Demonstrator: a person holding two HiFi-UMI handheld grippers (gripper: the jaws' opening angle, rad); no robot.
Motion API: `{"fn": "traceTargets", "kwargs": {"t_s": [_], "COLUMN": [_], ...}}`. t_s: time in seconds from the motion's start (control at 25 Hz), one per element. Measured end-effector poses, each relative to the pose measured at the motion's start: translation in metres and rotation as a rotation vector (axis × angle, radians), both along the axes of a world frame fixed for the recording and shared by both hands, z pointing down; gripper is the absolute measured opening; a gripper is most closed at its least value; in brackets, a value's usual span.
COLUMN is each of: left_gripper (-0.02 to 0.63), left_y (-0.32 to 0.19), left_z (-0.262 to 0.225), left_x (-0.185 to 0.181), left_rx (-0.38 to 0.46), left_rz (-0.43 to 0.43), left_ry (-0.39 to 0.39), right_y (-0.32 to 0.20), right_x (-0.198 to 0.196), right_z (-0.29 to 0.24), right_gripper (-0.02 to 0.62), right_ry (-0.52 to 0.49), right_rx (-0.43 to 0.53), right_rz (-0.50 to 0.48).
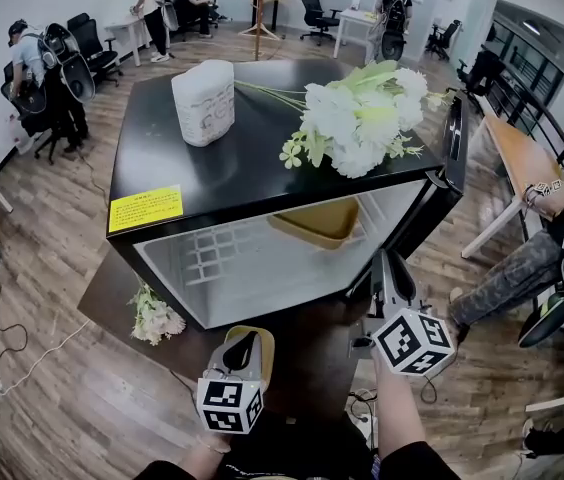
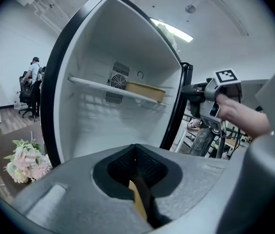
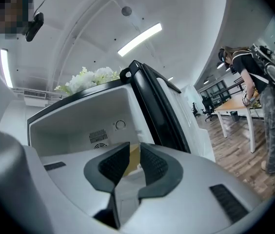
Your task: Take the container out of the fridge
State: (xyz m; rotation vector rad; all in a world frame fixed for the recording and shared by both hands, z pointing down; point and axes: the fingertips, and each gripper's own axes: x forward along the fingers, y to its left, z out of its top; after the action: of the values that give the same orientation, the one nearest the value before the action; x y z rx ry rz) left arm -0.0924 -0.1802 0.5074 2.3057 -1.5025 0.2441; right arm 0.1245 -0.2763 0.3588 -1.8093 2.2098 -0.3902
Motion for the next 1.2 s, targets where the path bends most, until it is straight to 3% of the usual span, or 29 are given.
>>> {"fn": "traceTargets", "kwargs": {"t_s": [0.2,0.72,0.88,1.2], "left_gripper": [0.009,0.009,0.009,0.009], "left_y": [-0.002,-0.005,-0.005,-0.003], "left_z": [0.004,-0.001,0.001,0.008], "left_x": [-0.007,-0.018,-0.021,-0.024], "left_rx": [-0.022,0.000,-0.003,-0.013], "left_rz": [-0.015,-0.028,-0.031,-0.035], "left_ry": [0.011,-0.009,-0.013,-0.015], "right_y": [-0.016,-0.064,-0.074,-0.090], "right_x": [-0.008,-0.032,-0.036,-0.037], "right_z": [-0.022,-0.006,0.003,0.022], "right_gripper": [0.099,0.150,0.159,0.161], "right_ry": [-0.013,0.014,0.052,-0.035], "right_rx": [-0.008,-0.183,-0.228,-0.330], "right_rz": [-0.016,-0.082,-0.040,0.035]}}
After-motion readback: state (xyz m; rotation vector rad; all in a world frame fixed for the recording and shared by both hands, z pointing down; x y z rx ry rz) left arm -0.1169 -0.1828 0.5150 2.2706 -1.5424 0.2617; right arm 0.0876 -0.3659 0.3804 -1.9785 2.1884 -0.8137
